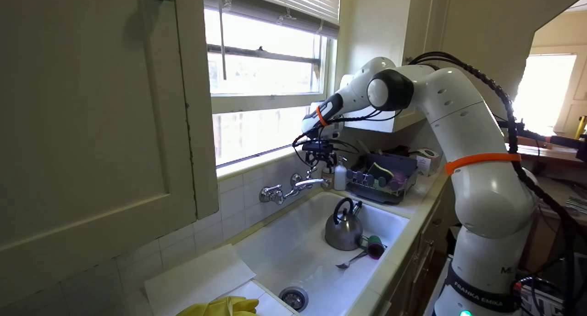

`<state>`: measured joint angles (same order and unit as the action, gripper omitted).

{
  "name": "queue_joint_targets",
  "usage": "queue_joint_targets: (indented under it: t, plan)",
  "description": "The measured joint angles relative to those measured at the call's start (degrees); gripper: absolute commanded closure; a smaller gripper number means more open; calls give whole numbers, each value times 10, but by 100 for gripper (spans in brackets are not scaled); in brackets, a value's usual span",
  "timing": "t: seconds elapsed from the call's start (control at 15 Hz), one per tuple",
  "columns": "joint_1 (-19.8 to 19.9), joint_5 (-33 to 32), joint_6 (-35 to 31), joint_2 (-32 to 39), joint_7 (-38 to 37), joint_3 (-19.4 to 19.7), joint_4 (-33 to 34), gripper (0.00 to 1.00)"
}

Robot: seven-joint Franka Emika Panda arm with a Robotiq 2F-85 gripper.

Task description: Move the faucet head to the right and move the right faucet handle to the left

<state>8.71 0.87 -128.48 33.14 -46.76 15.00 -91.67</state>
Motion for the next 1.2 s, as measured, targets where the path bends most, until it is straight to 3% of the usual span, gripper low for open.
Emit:
queue_joint_targets:
  t: [1.2]
  plan:
    - [-5, -21, 76, -11, -10, 9, 0, 0]
